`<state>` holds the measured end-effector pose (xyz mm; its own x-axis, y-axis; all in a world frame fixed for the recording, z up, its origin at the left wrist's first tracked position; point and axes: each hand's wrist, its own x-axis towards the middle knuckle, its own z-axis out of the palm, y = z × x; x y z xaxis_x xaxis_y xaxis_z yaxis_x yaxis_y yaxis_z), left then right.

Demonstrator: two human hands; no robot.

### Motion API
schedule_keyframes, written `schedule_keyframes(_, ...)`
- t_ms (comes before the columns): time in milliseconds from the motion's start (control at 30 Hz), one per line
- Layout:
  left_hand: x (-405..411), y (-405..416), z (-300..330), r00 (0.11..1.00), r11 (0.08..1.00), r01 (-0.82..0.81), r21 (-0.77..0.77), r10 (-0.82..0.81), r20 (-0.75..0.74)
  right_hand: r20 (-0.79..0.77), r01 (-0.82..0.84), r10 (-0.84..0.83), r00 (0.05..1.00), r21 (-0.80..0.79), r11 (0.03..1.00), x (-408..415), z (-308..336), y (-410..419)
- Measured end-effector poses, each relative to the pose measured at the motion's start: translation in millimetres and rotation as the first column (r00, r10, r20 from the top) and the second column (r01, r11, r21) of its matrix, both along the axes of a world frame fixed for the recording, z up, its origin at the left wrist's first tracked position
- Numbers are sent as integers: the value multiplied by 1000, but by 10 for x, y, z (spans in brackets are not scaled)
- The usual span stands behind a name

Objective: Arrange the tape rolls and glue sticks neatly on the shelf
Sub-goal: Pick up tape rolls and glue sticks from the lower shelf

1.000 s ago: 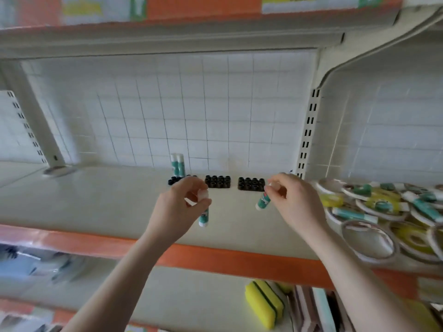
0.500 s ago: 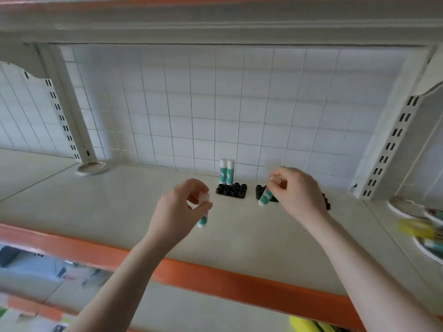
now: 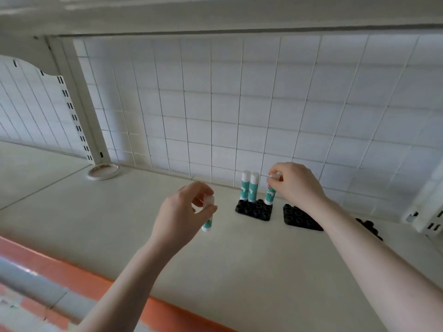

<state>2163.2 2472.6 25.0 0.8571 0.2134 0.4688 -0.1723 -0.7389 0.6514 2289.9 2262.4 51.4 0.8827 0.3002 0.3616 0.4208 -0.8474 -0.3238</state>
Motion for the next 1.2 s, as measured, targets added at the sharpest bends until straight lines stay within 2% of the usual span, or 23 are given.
schedule_keyframes(333, 148, 155, -15, 1000, 1000, 21, -10, -21, -21, -20, -26, 25, 999, -52, 998, 198, -47, 146)
schedule_keyframes(633, 213, 179, -25, 998, 997, 44, -68, -47, -47, -23, -19, 19, 1000, -23, 1000, 206, -67, 194)
schedule_keyframes(1200, 257, 217, -69, 998, 995, 59, -82, -61, -22, -63, -107, 99, 993, -127, 986, 245, -136, 187)
